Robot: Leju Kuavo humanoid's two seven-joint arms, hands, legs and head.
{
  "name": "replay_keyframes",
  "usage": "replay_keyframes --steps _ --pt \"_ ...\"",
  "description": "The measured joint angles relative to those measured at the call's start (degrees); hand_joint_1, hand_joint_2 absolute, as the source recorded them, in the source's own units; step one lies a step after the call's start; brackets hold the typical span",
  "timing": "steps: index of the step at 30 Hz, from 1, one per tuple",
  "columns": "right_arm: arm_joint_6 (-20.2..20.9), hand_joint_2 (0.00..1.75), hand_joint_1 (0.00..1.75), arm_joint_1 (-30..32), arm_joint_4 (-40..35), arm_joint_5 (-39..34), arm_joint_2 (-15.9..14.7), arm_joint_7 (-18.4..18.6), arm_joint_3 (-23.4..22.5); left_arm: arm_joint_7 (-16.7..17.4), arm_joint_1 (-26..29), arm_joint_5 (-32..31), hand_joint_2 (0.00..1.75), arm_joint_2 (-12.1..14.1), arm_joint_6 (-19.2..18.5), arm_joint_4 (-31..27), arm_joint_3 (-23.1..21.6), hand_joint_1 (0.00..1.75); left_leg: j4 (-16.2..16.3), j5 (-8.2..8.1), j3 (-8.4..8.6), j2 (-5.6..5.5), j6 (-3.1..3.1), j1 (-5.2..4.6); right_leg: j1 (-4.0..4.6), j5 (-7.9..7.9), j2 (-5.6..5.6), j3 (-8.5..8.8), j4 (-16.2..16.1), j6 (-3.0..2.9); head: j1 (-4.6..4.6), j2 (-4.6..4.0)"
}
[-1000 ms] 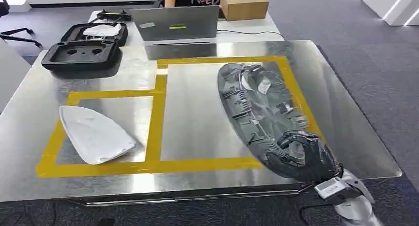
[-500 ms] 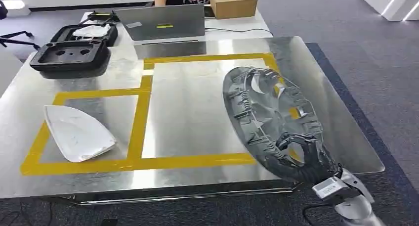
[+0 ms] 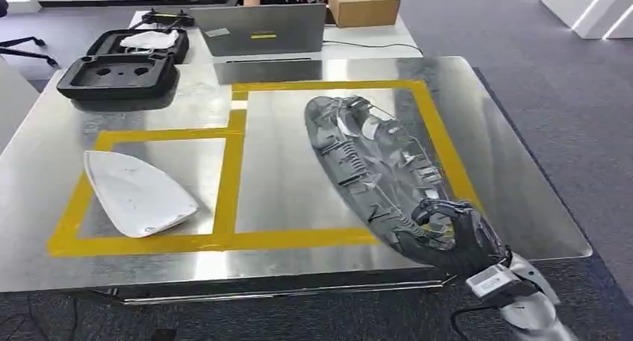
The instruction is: Take the parts from the cabinet and place them on the table.
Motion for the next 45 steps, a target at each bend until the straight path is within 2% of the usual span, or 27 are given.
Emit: replay_keyframes --steps 4,10,14,19,24,27,32,37,45 --pt "0.13 1.75 1.75 -0.16 0.31 0.40 -0.04 0.37 0.33 -0.02 0.00 -0.17 1.75 0.02 0.00 -0.02 0.00 0.00 0.03 0.01 -0.04 0.00 0.10 -0.04 -0.04 0.08 -0.01 -0.01 -0.01 0.14 -0.02 0.00" --pt "1.27 1.75 1.75 -5.97 4.47 4.14 -0.50 4.92 2.39 -0.37 -0.17 -1.55 1.75 0.02 -0.48 0.00 -0.20 0.00 0.03 0.10 -0.12 0.11 0.22 -0.02 -0.03 0.22 0.17 -0.16 -0.01 0.34 -0.04 0.00" --pt "0.68 1.75 1.75 -14.61 14.21 7.86 -0.59 8.98 6.55 -0.66 -0.53 -2.64 1.75 -0.15 -1.35 0.00 -0.37 0.00 0.03 0.26 -0.13 0.13 0.27 0.00 -0.01 0.30 0.16 -0.22 0.01 0.33 -0.07 0.00" --pt "-1.70 1.75 1.75 -23.91 28.55 11.91 -0.48 11.43 11.84 0.31 -0.72 -4.00 1.75 -0.44 -2.25 0.00 -1.44 0.00 0.03 0.32 -0.15 0.10 0.26 0.04 0.03 0.33 0.10 -0.21 0.05 0.29 -0.04 0.00" --pt "-3.54 1.75 1.75 -29.69 41.65 14.23 0.52 11.67 15.43 0.52 -0.71 -4.57 1.75 -0.59 -2.73 0.00 -1.88 0.00 0.03 0.34 -0.21 0.03 0.24 0.05 0.04 0.33 0.02 -0.21 0.06 0.29 -0.04 0.00" --pt "-3.89 1.75 1.75 -31.16 45.25 14.38 0.79 11.63 16.39 0.55 -0.71 -4.63 1.75 -0.59 -2.73 0.00 -1.92 0.00 0.03 0.33 -0.22 0.04 0.24 0.04 0.04 0.32 0.04 -0.22 0.05 0.29 -0.02 0.00" --pt "-3.89 1.75 1.75 -31.30 45.53 14.38 0.81 11.63 16.48 0.55 -0.72 -4.63 1.75 -0.59 -2.73 0.00 -1.95 0.00 0.03 0.33 -0.22 0.05 0.24 0.04 0.04 0.32 0.04 -0.22 0.04 0.29 -0.02 0.00" --pt "-3.93 1.75 1.75 -33.27 50.05 15.19 1.44 12.13 18.01 0.68 -0.72 -4.70 1.75 -0.59 -3.30 0.00 -2.12 0.00 0.03 0.31 -0.23 0.05 0.26 0.04 0.04 0.32 0.04 -0.23 0.02 0.29 -0.02 0.00" --pt "-7.13 1.75 1.75 -38.84 62.89 19.39 6.03 12.79 20.43 1.14 -0.83 -5.46 1.75 -0.59 -5.64 0.00 -3.13 0.00 0.03 0.34 -0.12 0.17 0.24 0.07 0.09 0.38 0.24 -0.20 0.02 0.22 -0.04 0.00"
